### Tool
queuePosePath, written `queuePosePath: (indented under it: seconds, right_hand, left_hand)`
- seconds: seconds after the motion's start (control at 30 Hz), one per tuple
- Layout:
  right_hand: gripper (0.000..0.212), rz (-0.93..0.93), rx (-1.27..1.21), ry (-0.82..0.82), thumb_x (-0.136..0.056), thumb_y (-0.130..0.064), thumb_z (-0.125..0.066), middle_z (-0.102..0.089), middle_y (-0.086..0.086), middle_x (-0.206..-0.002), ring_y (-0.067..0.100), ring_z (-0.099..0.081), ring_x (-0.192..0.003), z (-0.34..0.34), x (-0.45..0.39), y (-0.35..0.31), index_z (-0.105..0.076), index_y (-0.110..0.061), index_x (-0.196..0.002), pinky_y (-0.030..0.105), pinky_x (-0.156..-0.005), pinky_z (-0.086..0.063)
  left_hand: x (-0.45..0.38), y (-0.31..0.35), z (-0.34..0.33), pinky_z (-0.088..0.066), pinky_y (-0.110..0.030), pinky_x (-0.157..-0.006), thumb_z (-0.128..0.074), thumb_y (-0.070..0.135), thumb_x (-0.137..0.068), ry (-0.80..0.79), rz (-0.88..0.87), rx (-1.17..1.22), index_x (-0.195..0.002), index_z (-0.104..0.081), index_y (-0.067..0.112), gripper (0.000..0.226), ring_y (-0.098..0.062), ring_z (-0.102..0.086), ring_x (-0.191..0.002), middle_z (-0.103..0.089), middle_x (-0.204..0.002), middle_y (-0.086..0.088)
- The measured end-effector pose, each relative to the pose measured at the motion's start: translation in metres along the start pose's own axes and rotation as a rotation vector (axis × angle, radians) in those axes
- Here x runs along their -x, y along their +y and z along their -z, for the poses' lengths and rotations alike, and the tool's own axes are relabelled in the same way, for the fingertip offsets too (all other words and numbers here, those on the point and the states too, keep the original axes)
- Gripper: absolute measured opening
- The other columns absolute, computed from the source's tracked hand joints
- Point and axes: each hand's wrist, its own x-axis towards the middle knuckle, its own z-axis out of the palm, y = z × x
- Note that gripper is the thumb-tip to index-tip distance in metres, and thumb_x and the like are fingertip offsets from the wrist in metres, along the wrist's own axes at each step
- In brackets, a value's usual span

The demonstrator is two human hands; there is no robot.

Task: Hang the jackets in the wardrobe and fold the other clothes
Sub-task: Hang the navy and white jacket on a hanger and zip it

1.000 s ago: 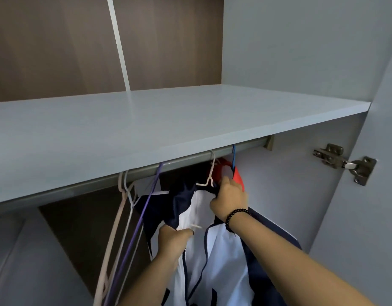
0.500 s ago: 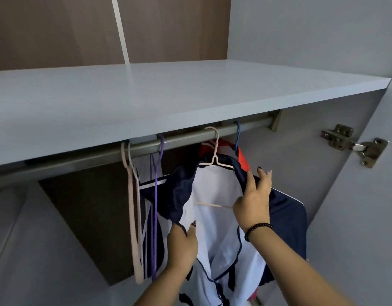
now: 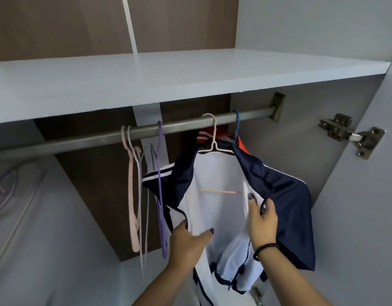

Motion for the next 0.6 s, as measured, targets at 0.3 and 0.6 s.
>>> queuePosePath:
  seconds: [0.3, 0.6]
  right_hand:
    - [0.02, -0.056, 0.194, -0.516, -0.081, -0.01, -0.07, -0.061, -0.004, -0.066, 0.006, -0.049, -0.051, 0.048, 0.048, 0.024, -0.051, -0.011, -0.085, 0.01, -0.052, -0.043]
    - [0.019, -0.079, 0.358, -0.687, -0.086, -0.019, -0.065, -0.067, 0.004, -0.089, 0.024, -0.065, -0.083, 0.094, 0.103, 0.029, -0.049, -0.02, -0.095, 0.032, -0.075, -0.054]
  left_hand:
    - [0.075, -0.01, -0.021, -0.043, -0.006, -0.051, -0.057, -0.004, -0.083, 0.137, 0.132, -0.001, -0.083, -0.066, 0.019, 0.025, -0.005, -0.063, -0.071, -0.069, -0.081, 0.004]
    - [0.136, -0.012, -0.038, -0.039, -0.017, -0.052, -0.044, 0.002, -0.097, 0.403, 0.061, -0.058, -0.087, -0.042, 0.028, 0.029, -0.02, -0.059, -0.07, -0.06, -0.079, 0.002]
